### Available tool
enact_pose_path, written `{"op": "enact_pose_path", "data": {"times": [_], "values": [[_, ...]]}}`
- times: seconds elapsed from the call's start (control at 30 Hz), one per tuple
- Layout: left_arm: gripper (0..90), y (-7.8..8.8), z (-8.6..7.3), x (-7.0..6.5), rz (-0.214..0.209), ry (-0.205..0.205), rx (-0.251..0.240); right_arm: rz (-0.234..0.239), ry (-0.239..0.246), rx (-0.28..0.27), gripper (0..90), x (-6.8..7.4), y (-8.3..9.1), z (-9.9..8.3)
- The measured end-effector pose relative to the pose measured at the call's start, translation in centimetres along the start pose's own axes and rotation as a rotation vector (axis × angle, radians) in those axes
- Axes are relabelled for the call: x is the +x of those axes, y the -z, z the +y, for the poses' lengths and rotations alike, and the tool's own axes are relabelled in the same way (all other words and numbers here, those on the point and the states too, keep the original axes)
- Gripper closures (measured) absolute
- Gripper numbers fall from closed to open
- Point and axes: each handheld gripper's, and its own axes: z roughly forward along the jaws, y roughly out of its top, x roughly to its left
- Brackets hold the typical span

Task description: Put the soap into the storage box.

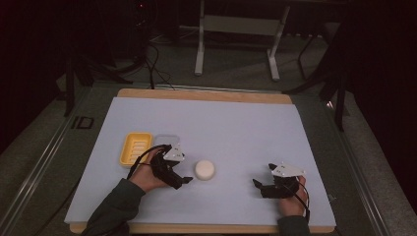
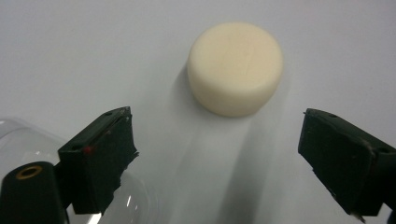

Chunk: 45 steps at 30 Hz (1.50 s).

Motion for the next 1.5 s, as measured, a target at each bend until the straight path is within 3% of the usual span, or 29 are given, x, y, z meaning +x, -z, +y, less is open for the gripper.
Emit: {"op": "enact_pose_path", "data": {"times": [0.37, 0.53, 0.8, 1.13, 1.5], "values": [[4.4, -1.8, 0.7, -0.1, -0.029, 0.014, 0.004, 0.0, 0.0, 0.002, 13.9, 0.0, 0.0, 0.0], [2.7, -2.6, 1.0, -0.2, -0.032, 0.001, 0.011, 0.001, 0.002, 0.002, 13.9, 0.0, 0.0, 0.0], [2.5, -4.0, 1.2, -0.2, -0.05, 0.007, 0.017, 0.003, 0.001, 0.003, 13.9, 0.0, 0.0, 0.0], [2.6, -5.5, 2.0, -0.6, -0.046, -0.027, 0.051, 0.003, 0.002, 0.001, 13.9, 0.0, 0.0, 0.0], [5.8, -6.7, 2.0, -0.6, -0.077, -0.027, 0.054, 0.003, 0.001, -0.001, 13.9, 0.0, 0.0, 0.0]]}}
